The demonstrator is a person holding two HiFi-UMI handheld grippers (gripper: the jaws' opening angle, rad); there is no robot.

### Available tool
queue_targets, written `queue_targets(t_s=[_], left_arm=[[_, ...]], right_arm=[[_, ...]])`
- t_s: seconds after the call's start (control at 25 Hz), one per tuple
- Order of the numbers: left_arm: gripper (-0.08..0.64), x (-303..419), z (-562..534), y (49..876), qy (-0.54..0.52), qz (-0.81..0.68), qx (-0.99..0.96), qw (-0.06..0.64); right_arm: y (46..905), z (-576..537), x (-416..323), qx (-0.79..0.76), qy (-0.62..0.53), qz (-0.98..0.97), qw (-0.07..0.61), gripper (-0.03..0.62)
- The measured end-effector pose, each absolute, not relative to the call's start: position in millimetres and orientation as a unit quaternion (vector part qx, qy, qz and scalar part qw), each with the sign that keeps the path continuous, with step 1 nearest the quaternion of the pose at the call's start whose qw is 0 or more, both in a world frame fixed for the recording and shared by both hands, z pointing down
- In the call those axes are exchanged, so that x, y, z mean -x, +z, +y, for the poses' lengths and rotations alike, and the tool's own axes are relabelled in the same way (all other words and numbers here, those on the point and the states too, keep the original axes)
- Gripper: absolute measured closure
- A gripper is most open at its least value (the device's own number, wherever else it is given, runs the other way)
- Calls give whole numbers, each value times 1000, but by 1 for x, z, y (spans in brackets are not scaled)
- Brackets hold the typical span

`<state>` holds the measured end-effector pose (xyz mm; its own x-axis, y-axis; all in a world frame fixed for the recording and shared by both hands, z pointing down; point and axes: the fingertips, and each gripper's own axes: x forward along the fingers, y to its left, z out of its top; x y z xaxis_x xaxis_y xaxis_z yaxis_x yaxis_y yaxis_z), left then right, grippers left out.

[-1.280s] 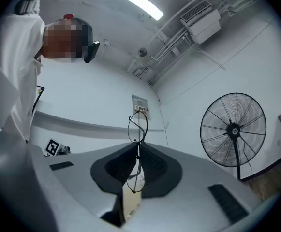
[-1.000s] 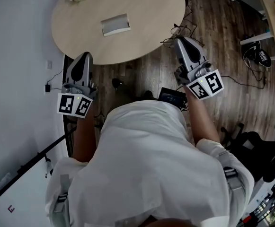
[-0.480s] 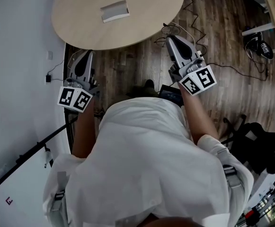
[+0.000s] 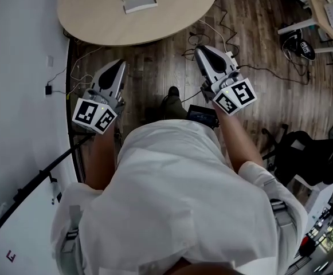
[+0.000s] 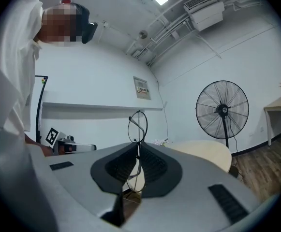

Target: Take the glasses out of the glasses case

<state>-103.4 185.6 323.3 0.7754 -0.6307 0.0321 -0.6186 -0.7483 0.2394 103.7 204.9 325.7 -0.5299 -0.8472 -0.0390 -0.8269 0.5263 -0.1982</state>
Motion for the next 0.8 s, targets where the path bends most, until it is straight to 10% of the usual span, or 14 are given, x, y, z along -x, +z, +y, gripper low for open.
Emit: queue_targets(t_s=[0.8], left_arm=[[548, 114, 228, 332, -37, -345, -928, 135]], right_arm=[[322, 247, -94, 453, -63, 888, 47, 555]])
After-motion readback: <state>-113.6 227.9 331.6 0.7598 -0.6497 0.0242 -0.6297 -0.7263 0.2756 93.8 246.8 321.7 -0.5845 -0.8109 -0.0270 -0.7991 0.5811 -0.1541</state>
